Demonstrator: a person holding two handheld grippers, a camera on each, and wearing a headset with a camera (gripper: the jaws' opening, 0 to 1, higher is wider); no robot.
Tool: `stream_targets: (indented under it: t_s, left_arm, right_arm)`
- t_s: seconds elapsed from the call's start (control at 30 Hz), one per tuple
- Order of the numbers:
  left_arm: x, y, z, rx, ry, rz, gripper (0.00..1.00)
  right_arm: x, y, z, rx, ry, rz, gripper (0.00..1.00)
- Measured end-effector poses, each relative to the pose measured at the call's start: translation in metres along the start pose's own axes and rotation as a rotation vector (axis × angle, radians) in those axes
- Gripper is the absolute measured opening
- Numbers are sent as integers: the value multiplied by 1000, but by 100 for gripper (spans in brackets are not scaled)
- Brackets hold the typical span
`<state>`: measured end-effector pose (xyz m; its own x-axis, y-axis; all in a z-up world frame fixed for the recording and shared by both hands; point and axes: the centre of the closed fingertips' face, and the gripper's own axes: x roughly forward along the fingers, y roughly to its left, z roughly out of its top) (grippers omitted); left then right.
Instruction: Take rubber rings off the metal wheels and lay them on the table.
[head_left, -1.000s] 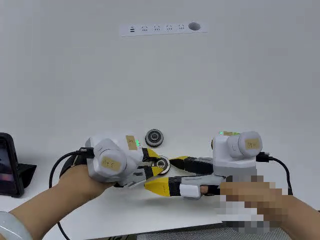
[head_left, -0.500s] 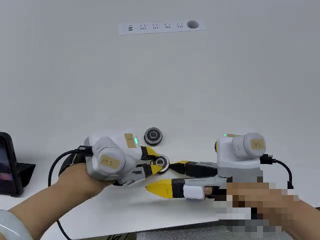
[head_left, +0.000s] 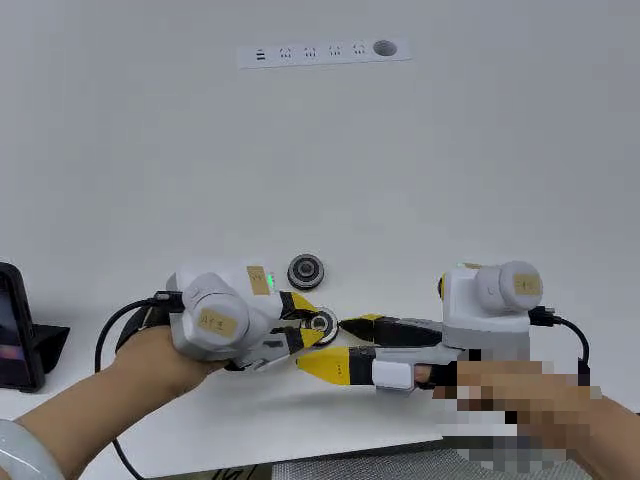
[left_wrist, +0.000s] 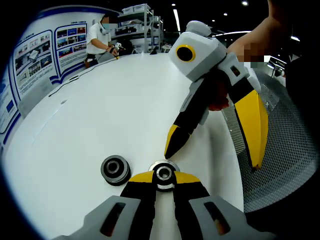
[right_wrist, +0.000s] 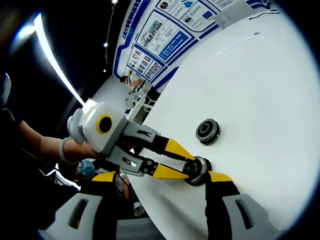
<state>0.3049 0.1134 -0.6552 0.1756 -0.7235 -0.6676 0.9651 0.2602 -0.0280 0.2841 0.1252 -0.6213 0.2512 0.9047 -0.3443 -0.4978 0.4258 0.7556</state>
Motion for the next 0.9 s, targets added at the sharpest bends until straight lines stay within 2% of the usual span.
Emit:
stream_targets:
  t_s: [0.33, 0.9]
  left_arm:
    - [0, 0, 0, -2, -1, 1, 13]
    - [0, 0, 0, -9, -8, 2, 13]
  right_arm:
    - [8, -6, 6, -19, 10, -6, 73]
    - [16, -9, 4, -31, 44, -2, 73]
